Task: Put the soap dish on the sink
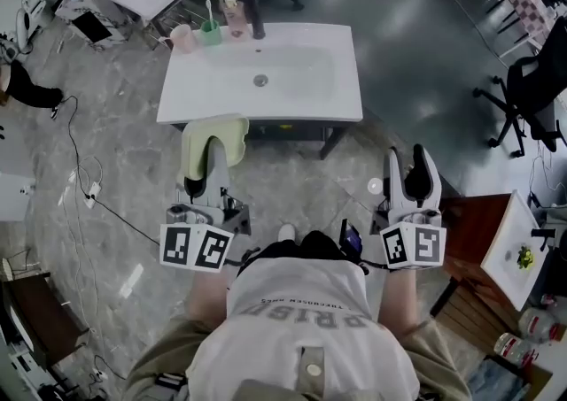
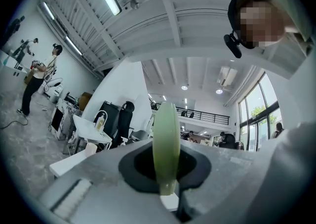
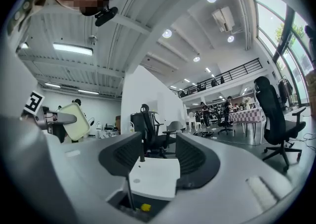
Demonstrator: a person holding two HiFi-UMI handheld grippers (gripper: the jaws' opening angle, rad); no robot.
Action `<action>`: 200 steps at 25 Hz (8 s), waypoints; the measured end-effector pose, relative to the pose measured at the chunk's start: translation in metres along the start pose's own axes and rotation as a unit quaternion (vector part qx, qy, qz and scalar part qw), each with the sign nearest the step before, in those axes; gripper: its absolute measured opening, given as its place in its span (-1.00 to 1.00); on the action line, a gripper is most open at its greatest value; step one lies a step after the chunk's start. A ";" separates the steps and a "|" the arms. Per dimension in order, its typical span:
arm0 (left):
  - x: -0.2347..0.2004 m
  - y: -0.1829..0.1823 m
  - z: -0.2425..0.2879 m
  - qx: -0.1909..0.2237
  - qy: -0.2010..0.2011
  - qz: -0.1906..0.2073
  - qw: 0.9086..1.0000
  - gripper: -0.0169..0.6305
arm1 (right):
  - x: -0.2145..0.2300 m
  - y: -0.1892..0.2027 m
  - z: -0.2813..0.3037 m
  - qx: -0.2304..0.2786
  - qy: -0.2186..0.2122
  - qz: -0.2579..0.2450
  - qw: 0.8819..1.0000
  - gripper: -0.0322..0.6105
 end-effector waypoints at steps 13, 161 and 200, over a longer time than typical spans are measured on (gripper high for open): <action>-0.007 0.021 0.078 -0.009 -0.006 -0.012 1.000 -0.89 | 0.035 0.018 0.078 -0.022 -0.011 0.013 1.000 -0.22; -0.050 0.276 0.417 -0.434 0.278 0.287 0.807 0.32 | 0.124 0.217 0.440 -0.438 -0.205 0.349 0.803 -0.68; -0.121 0.370 0.504 -0.594 0.274 0.274 0.705 0.33 | 0.128 0.310 0.521 -0.501 -0.093 0.362 0.781 -0.68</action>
Point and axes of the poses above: the fingertips, and each gripper's own axes: z forward along the fingers, x to its right, y out of its underside, the point moved 9 cm from there along -z, backward along the fingers, and after that the axes turned 1 degree about x, right-handed, at the moved point
